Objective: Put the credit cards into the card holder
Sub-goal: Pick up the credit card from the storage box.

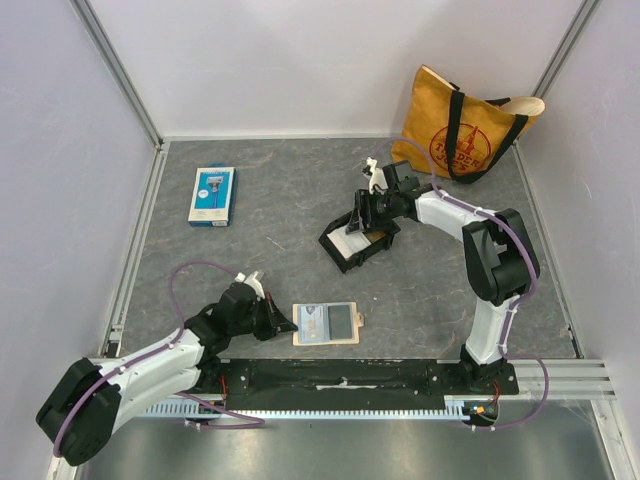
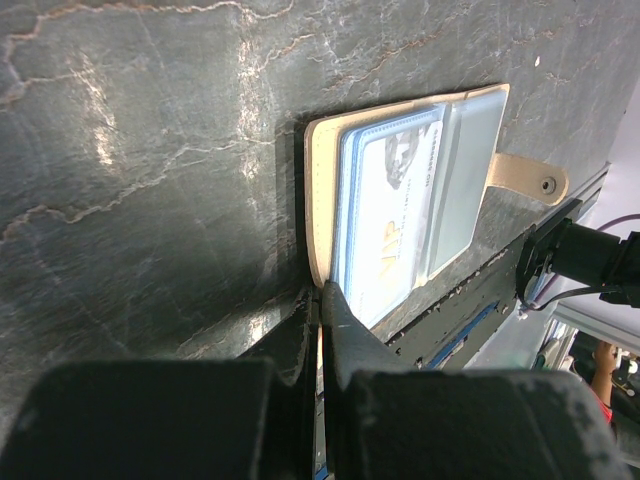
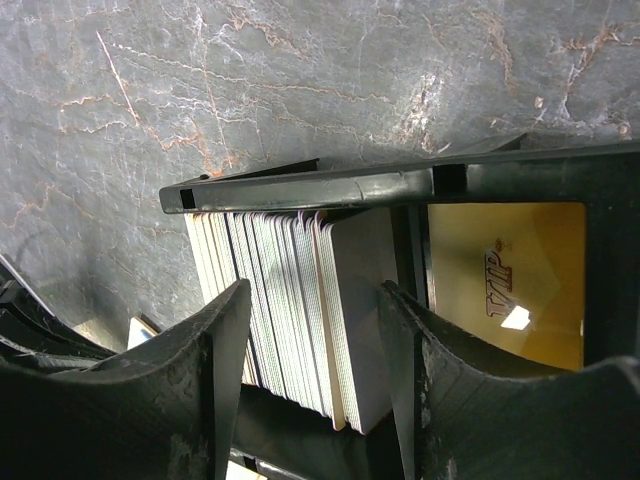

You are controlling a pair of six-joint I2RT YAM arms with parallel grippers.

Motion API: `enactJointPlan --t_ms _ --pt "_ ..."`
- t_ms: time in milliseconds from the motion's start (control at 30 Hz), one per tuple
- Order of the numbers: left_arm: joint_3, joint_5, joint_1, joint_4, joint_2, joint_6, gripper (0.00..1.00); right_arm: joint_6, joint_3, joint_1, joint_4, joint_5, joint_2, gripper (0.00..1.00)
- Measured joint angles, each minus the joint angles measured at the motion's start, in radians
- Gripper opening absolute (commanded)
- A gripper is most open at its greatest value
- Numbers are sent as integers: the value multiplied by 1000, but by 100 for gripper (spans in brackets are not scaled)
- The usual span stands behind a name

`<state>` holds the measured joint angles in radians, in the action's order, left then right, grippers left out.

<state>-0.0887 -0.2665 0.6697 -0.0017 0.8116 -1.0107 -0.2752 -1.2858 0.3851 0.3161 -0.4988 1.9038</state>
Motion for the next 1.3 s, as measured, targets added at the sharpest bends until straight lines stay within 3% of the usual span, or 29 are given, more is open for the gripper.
enactJointPlan --t_ms 333,667,1300 --pt "0 0 0 5 6 0 2 5 0 -6 0 -2 -7 50" --pt "0 0 0 5 7 0 2 6 0 -16 0 2 -13 29" --pt "0 -4 0 35 32 0 2 10 0 -37 1 78 -30 8"
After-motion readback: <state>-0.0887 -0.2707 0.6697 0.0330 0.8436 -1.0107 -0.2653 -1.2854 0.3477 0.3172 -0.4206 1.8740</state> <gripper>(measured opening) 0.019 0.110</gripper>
